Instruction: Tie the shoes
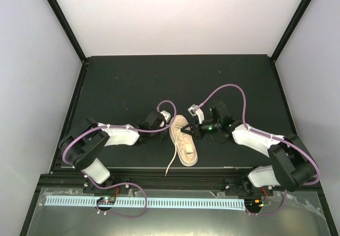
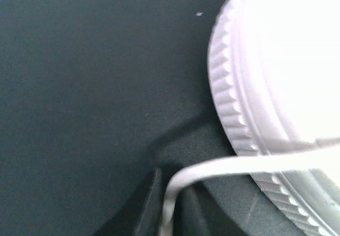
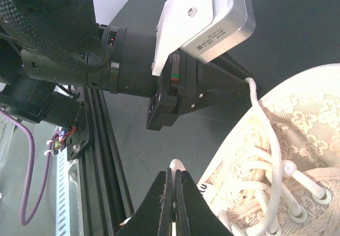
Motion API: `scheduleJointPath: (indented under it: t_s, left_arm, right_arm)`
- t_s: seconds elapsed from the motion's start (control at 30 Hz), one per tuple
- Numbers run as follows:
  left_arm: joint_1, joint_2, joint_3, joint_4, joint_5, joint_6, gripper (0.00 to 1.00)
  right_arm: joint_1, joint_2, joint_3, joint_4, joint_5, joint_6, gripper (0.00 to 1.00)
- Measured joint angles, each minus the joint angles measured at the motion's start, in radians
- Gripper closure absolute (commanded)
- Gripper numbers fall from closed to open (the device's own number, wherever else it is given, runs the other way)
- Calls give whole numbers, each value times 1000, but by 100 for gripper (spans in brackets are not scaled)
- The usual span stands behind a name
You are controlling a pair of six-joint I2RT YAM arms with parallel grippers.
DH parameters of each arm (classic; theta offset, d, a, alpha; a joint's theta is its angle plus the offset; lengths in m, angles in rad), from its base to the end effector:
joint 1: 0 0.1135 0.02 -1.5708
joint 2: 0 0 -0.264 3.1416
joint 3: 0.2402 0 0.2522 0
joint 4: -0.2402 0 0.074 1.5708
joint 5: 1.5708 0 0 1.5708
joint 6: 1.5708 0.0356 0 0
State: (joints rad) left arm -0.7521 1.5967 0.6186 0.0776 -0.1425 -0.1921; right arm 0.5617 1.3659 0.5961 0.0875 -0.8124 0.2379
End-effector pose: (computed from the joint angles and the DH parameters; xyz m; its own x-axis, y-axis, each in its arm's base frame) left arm 0.2089 -0.1885 0.1221 -0.6785 0.3760 -0.6310 0.4913 0.8709 -0.0094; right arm 0.2066 0.1606 0.1825 -0.7174 -0.2599 -0.6464 -0.6936 0.3532 0.6278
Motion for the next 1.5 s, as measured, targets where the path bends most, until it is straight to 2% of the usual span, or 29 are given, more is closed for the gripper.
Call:
scheduleJointPath:
  t_s: [0.27, 0.5, 0.6, 0.77, 0.83, 0.87, 0.9, 0.93, 0.97, 1.07, 1.17, 1.27, 1.5]
  left_arm:
    - [0, -21, -11, 14, 11, 2, 98]
    - [-16, -330, -47, -171, 55, -150, 98]
    - [-71, -407, -47, -237, 137, -239, 98]
    - [-247, -389, -8, -284, 298, -367, 98]
    - [-326, -355, 62, -265, 349, -406, 92]
    - [-352, -336, 95, -245, 368, -417, 81]
    - [-383, -311, 134, -211, 386, -428, 62]
    - [-408, -283, 169, -167, 402, -437, 48]
    - [-424, -260, 191, -132, 413, -439, 42]
    - [-450, -223, 211, -92, 414, -448, 40]
    - [-450, -222, 183, -114, 369, -448, 44]
    - [-449, -243, 143, -142, 315, -447, 43]
    - [-472, -262, 132, -246, 176, -436, 26]
  right_arm:
    - [0, 0, 0, -6, 2, 0, 98]
    - [0, -6, 0, -14, 19, 2, 98]
    - [0, -6, 2, -22, 27, 3, 98]
    - [0, -6, 8, -27, 34, 3, 98]
    - [0, -7, 8, -29, 37, 3, 98]
    - [0, -7, 8, -30, 41, 3, 98]
    - [0, -8, 8, -32, 44, 3, 98]
    - [0, -9, 8, -34, 46, 3, 98]
    - [0, -11, 8, -36, 48, 3, 98]
    - [0, -19, 8, -46, 53, 3, 98]
    - [0, -29, 8, -53, 59, 3, 98]
    - [0, -32, 8, -58, 66, 3, 98]
    - [0, -32, 10, -59, 70, 3, 98]
